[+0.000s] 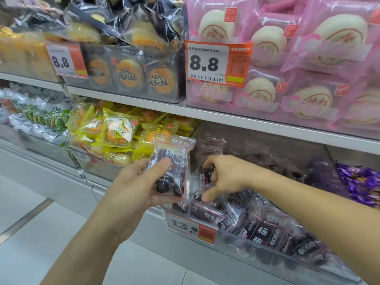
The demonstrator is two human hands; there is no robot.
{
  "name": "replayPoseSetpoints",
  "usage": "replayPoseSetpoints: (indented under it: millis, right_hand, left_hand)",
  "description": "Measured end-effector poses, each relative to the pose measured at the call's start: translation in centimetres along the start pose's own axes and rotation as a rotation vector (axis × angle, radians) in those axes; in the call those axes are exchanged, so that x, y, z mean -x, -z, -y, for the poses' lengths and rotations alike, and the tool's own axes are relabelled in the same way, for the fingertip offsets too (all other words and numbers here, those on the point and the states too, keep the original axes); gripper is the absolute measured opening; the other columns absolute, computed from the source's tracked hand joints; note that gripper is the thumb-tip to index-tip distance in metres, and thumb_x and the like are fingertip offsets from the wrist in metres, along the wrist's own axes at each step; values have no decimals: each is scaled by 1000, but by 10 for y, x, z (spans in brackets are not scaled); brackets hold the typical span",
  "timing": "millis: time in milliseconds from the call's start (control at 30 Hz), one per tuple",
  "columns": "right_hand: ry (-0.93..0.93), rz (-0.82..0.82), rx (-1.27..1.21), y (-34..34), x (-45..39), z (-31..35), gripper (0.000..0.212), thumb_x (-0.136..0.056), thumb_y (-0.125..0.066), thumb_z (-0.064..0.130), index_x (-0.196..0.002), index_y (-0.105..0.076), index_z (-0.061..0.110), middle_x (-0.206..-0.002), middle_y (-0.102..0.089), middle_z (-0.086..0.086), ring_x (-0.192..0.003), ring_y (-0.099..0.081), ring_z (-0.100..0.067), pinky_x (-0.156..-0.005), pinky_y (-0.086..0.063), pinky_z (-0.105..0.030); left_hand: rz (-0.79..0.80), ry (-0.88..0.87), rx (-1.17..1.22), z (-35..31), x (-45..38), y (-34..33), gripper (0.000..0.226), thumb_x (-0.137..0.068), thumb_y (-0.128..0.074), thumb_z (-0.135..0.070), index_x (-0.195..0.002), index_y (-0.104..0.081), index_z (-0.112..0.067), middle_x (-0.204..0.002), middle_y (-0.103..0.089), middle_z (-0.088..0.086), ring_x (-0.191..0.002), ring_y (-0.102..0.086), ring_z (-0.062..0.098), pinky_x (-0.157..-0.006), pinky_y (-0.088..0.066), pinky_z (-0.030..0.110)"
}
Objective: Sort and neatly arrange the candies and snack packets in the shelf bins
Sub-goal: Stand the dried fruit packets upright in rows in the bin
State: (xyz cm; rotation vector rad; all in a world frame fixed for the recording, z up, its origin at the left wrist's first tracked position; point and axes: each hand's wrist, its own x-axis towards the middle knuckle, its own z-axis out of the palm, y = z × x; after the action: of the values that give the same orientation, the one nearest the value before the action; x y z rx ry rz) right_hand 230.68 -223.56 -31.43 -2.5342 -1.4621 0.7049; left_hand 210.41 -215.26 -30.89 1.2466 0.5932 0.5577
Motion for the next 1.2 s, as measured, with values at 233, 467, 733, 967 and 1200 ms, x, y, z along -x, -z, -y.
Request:
replayPoseSetpoints:
  millis: [233,467,733,967,1200]
  right_hand:
    - [-144,-73,-951,13,9,8,48,-68,-68,-23,-108,-61,0,-77,-70,-6,-59,-67,-22,-45,-54,-31]
    - [-87,-231,-1504,29,37,-21,28,-81,-60,-13,-109,-62,-16,-112,-67,-28,-94,-67,-29,-84,-58,-35]
    - [108,100,-1659,22,58,-20,40,-82,-58,0,-122,-65,0,-123,-67,-20,-106,-69,-27,-90,-55,-51]
    - [222,-80,-1404,14,50,-2,37,-69,-71,-1,-107,-70,3,-94,-73,-14,-74,-69,-17,-67,-61,-28]
    - [300,-267,-1113,10,54,5,33,-72,-85,19,-99,-73,6,-90,-73,-15,-77,-65,-20,-67,-52,-27]
  left_hand:
    - [-87,-15,-52,5,-2,0,27,-94,-60,-21,-113,-64,-2,-98,-75,14,-83,-74,33,-72,-61,50]
    - [-156,-85,-150,13,-4,-4,18,-94,-63,-30,-108,-67,-20,-102,-75,4,-85,-75,29,-80,-59,50]
    - [-124,-143,-343,18,-2,-17,28,-91,-61,-48,-108,-68,-26,-95,-76,-2,-89,-72,19,-86,-58,48]
    - [217,119,-70,12,5,-28,63,-91,-40,-62,-121,-66,-13,-112,-72,16,-101,-70,36,-87,-56,54]
    - [221,43,-278,24,1,-25,50,-83,-68,-55,-116,-66,-18,-108,-75,3,-103,-71,24,-98,-52,52]
